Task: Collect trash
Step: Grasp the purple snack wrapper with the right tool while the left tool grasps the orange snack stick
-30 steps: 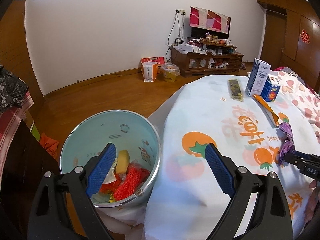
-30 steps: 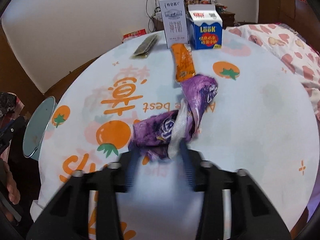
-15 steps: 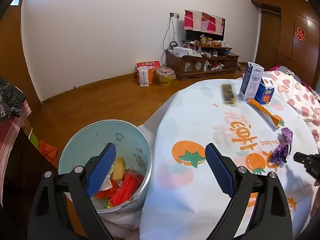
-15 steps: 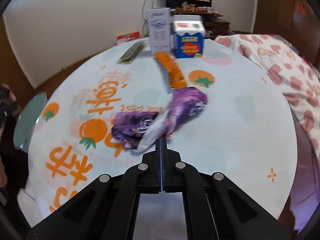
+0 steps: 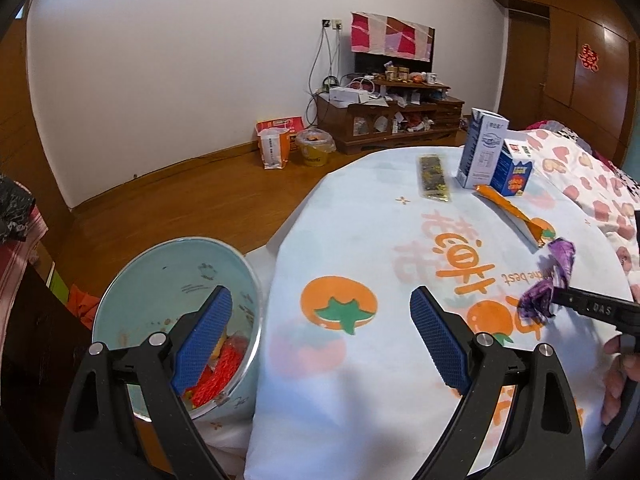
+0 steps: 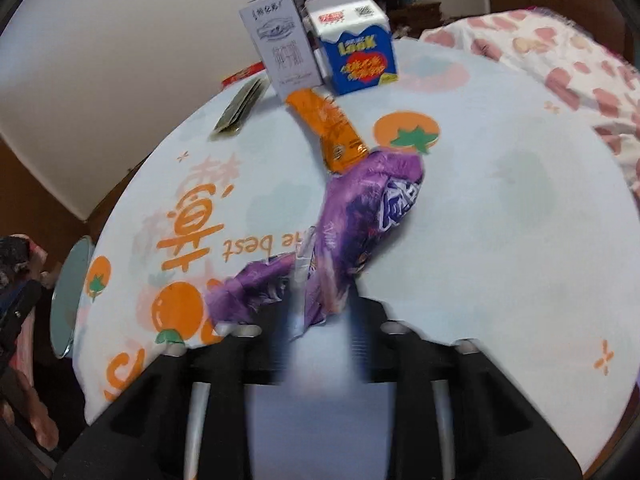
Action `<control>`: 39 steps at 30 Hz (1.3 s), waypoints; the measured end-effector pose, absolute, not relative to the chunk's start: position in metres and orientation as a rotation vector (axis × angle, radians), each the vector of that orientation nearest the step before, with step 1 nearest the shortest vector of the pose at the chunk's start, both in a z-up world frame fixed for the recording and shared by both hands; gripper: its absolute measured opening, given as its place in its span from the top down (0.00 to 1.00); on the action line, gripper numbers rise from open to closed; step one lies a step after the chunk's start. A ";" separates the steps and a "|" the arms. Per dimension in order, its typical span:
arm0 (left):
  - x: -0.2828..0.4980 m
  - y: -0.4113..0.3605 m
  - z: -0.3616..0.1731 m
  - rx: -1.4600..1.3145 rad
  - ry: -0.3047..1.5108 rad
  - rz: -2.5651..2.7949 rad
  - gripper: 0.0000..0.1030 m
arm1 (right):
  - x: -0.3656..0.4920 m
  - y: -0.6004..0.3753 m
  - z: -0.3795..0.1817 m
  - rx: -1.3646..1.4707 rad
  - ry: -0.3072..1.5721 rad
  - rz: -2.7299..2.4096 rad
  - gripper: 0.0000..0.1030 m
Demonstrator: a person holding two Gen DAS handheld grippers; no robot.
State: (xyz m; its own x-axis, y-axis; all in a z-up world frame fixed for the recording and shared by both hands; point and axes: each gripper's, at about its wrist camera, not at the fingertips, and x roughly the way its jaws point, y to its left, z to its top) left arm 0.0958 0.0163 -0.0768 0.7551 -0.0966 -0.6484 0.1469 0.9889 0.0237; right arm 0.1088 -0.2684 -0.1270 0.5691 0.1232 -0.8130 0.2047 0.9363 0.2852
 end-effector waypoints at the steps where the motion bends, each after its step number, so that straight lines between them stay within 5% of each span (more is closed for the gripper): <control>1: 0.096 0.015 -0.076 0.078 0.700 -0.135 0.14 | 0.110 -0.270 -0.127 0.389 0.972 -0.027 0.87; 11: 0.108 -0.025 -0.053 0.110 0.703 -0.191 0.14 | 0.089 -0.293 -0.084 0.241 0.901 -0.086 0.89; 22: 0.149 -0.161 -0.045 0.126 0.717 -0.263 0.15 | 0.106 -0.367 -0.094 0.164 0.936 -0.207 0.89; 36: 0.211 -0.276 -0.125 0.176 0.872 -0.280 0.33 | 0.131 -0.394 -0.125 0.100 0.960 -0.221 0.83; 39: 0.219 -0.276 -0.138 0.159 0.920 -0.300 0.54 | 0.133 -0.391 -0.124 0.101 0.951 -0.210 0.83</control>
State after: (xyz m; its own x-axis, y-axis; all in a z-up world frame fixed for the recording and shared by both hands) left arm 0.2188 -0.2763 -0.1377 0.5685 -0.1866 -0.8013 0.3212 0.9470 0.0074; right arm 0.1334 -0.3908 -0.1244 0.5623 -0.1339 -0.8160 0.2226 0.9749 -0.0066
